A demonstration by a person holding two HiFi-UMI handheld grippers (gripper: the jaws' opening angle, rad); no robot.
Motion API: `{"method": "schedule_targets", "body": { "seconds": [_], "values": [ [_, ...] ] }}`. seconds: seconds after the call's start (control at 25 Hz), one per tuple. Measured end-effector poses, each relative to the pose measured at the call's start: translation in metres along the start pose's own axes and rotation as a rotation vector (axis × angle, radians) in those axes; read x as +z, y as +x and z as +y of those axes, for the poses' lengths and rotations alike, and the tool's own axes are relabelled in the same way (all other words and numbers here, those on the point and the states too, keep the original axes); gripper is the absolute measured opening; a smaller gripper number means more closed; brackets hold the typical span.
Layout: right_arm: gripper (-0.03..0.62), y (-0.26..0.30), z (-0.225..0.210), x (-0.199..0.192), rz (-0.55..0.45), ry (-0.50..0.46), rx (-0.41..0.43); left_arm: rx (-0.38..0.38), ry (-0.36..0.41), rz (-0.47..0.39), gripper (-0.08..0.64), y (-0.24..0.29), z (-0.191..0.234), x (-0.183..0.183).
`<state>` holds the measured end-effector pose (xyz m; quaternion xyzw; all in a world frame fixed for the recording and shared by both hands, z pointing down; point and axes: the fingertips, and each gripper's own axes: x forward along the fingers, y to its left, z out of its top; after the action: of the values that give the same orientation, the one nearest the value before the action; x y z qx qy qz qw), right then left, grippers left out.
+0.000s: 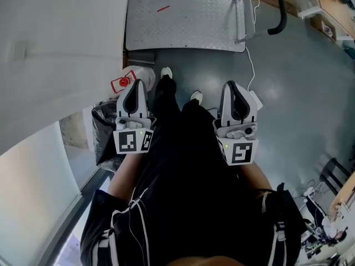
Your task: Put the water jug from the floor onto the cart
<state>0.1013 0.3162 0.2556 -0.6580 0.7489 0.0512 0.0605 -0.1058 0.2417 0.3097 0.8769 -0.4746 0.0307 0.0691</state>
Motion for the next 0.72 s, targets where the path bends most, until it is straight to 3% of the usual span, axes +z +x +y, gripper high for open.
{"method": "schedule_targets", "body": {
  "seconds": [0.28, 0.72],
  "values": [
    [0.020, 0.029, 0.004, -0.007, 0.024, -0.019, -0.032, -0.027, -0.017, -0.021, 0.018, 0.026, 0.023, 0.001],
    [0.020, 0.136, 0.041, -0.008, 0.042, -0.019, 0.017, -0.049, -0.065, -0.019, 0.018, 0.084, 0.088, 0.010]
  ]
}}
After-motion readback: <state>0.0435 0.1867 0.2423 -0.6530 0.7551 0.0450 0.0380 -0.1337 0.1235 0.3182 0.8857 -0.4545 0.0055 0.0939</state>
